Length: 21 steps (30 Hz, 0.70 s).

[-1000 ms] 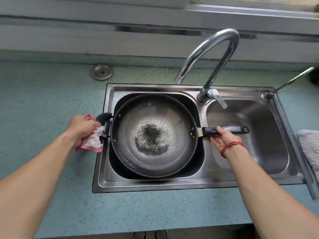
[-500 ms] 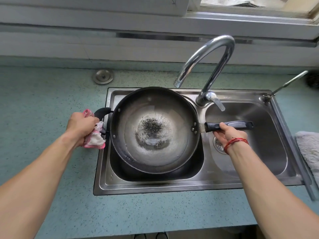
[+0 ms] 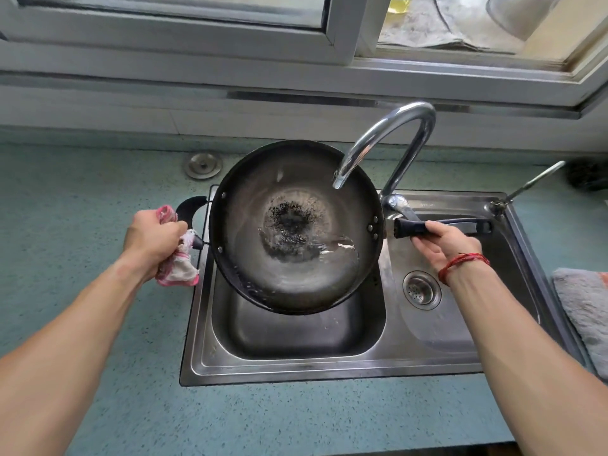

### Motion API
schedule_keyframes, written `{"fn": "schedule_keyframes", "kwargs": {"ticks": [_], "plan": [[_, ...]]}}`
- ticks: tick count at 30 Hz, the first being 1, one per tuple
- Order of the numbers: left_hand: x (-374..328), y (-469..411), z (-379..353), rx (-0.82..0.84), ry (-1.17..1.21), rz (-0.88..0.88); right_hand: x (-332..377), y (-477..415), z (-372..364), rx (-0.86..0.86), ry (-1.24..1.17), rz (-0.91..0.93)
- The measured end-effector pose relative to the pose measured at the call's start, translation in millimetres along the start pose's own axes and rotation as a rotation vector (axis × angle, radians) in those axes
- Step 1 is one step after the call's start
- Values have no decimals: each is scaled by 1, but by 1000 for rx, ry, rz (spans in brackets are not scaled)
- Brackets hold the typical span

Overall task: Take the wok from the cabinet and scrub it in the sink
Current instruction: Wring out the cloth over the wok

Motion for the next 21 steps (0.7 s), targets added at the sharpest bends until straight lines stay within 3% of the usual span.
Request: {"fn": "schedule_keyframes", "kwargs": {"ticks": [7, 21], "plan": [[-2, 0, 6, -1, -67, -104, 4, 7, -2, 50, 95, -43], [-18, 5, 17, -82, -141, -234, 14, 10, -23, 126, 7, -104]]}}
Point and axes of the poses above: each hand's wrist, its own y-axis away from the middle knuckle, its own z-axis out of the back of the hand, x = y × z, the point moved 6 cm from there along -y, towards the middle knuckle, and after that the axes turned 9 degrees about -x, right-handed, at the moved point
